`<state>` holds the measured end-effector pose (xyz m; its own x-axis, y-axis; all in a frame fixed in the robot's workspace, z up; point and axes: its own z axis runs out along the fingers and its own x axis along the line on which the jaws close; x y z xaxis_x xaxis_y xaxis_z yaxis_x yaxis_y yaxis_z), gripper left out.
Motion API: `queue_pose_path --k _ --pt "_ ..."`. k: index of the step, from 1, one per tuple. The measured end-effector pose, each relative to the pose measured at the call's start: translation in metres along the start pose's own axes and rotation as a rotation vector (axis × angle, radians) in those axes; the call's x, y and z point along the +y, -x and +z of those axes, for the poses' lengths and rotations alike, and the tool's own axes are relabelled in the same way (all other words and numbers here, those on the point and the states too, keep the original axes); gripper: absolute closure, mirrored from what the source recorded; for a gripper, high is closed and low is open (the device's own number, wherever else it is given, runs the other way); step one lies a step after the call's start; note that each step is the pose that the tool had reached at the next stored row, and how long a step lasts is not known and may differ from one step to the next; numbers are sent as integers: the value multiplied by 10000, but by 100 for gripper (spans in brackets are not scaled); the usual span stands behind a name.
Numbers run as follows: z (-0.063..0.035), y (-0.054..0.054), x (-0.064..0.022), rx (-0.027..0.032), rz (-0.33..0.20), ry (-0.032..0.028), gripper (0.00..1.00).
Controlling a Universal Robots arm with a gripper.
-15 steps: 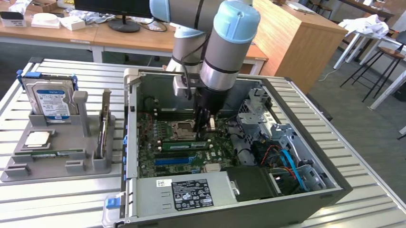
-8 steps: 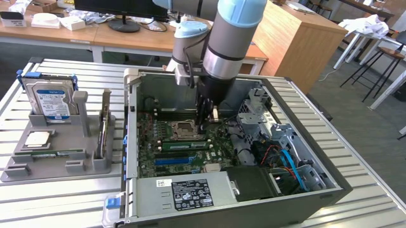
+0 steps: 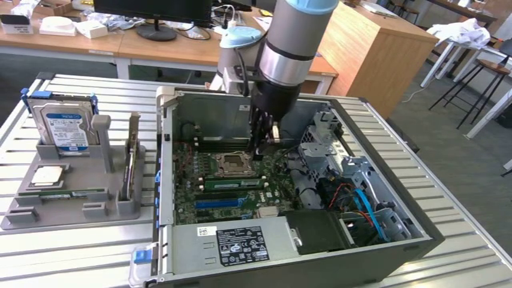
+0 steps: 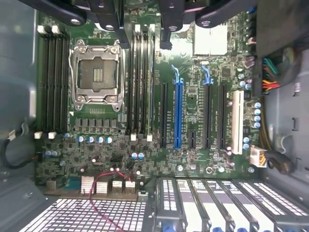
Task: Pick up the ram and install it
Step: 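Insert the ram into the slot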
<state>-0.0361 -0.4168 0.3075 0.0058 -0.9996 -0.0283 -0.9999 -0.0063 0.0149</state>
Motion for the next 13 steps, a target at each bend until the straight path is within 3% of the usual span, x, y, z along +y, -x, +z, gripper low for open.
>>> queue_pose_path --k 13 --pt "-277 8 4 1 0 1 63"
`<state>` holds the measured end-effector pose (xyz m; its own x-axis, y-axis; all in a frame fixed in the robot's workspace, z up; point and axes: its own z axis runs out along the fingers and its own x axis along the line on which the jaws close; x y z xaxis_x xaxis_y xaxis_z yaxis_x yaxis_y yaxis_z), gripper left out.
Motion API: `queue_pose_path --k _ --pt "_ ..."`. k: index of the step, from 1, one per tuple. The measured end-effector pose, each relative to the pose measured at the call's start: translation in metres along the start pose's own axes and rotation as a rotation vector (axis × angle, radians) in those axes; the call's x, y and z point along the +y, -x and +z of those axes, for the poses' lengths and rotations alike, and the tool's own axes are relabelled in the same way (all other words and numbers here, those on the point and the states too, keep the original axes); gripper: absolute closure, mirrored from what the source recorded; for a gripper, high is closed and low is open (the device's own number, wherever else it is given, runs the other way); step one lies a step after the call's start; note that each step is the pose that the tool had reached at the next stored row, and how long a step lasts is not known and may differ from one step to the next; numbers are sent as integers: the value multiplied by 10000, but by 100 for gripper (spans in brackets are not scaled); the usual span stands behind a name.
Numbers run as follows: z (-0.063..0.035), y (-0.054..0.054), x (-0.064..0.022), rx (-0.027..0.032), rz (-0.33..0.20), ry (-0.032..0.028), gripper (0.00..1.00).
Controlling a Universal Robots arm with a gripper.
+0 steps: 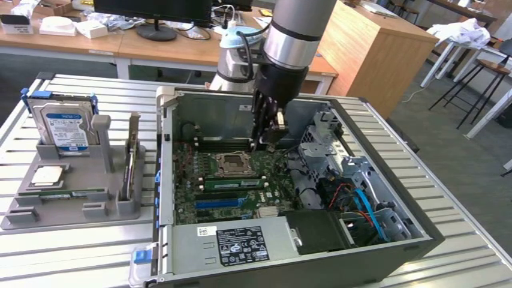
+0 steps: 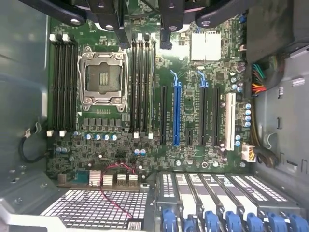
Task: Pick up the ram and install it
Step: 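Insert the ram into the slot, then press down the ram until it locks into place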
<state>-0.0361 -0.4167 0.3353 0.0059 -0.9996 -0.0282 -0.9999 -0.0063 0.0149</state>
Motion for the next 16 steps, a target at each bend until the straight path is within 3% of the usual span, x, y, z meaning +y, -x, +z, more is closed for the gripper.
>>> queue_pose_path --k 8,16 --pt "-136 4 2 0 0 0 63" --pt "-151 4 2 -1 0 0 63"
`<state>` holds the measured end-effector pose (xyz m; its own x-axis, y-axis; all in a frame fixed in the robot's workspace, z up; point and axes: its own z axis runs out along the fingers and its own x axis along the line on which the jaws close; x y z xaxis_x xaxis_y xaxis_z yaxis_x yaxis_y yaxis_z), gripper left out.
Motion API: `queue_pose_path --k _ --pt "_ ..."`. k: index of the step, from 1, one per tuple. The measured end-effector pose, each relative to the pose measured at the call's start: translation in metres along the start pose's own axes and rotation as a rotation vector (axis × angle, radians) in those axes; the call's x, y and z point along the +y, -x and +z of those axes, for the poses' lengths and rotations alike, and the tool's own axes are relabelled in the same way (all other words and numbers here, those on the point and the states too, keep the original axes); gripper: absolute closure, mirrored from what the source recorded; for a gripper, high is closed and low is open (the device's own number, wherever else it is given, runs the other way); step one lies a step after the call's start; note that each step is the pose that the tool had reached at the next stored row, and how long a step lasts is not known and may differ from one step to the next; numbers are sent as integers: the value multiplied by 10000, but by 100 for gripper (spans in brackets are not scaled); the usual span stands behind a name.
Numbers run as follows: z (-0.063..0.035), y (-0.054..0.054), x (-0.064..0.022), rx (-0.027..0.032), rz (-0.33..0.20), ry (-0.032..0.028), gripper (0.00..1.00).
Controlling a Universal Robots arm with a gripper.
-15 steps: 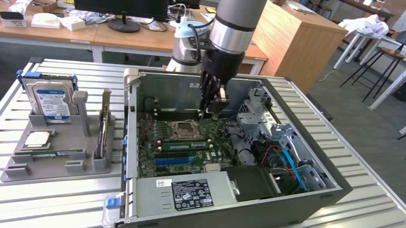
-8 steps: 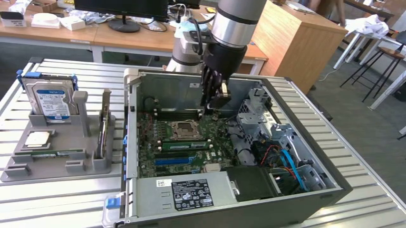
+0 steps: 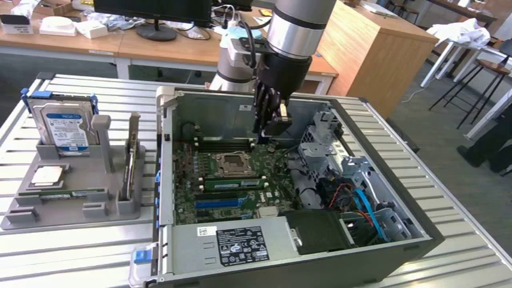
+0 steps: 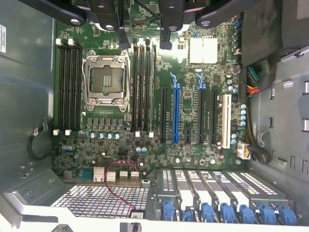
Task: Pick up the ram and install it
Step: 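Press down the ram until it locks into place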
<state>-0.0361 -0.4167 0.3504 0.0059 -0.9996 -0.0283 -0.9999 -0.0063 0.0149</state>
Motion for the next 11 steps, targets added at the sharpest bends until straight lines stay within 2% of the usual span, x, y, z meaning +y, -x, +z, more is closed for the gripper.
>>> queue_pose_path --k 8,10,11 --pt "0 0 0 0 0 0 65" --pt "0 0 0 0 0 0 77" --pt "0 0 0 0 0 0 77"
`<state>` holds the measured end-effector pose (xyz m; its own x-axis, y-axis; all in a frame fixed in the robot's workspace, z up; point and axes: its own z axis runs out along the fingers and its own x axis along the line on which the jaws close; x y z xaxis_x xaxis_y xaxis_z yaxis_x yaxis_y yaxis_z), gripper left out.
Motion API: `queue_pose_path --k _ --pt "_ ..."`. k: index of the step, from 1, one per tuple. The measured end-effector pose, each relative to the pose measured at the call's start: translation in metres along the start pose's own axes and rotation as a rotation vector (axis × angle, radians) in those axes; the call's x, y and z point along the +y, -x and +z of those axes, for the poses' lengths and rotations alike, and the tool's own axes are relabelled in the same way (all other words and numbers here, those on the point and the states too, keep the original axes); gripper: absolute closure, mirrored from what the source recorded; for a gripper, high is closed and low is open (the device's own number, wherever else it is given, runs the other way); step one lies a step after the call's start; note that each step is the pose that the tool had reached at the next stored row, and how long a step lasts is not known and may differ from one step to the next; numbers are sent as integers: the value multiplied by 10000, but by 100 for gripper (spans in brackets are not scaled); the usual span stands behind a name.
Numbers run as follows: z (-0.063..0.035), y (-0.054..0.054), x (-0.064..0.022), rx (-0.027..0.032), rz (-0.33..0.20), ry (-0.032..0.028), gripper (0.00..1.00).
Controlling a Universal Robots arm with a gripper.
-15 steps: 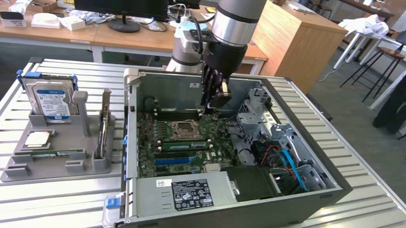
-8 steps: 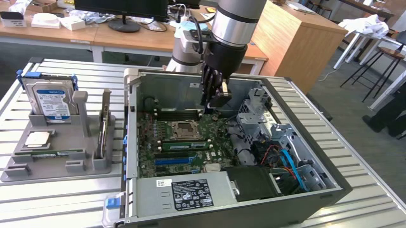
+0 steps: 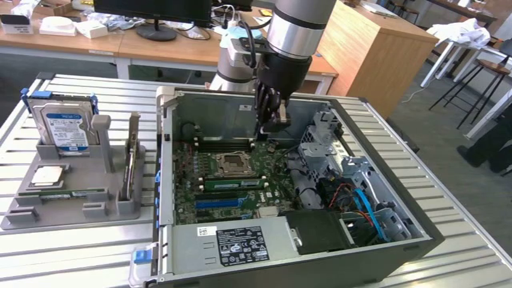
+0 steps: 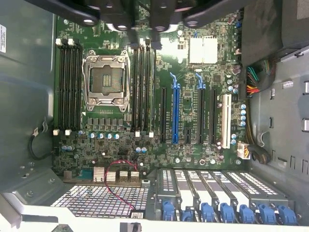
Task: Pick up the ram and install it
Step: 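Press down the ram until it locks into place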
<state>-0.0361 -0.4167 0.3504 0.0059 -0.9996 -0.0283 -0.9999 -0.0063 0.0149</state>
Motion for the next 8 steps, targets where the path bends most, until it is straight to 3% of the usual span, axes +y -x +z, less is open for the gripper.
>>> queue_pose_path --k 2,8 --pt "0 0 0 0 0 0 89" --pt "0 0 0 0 0 0 90"
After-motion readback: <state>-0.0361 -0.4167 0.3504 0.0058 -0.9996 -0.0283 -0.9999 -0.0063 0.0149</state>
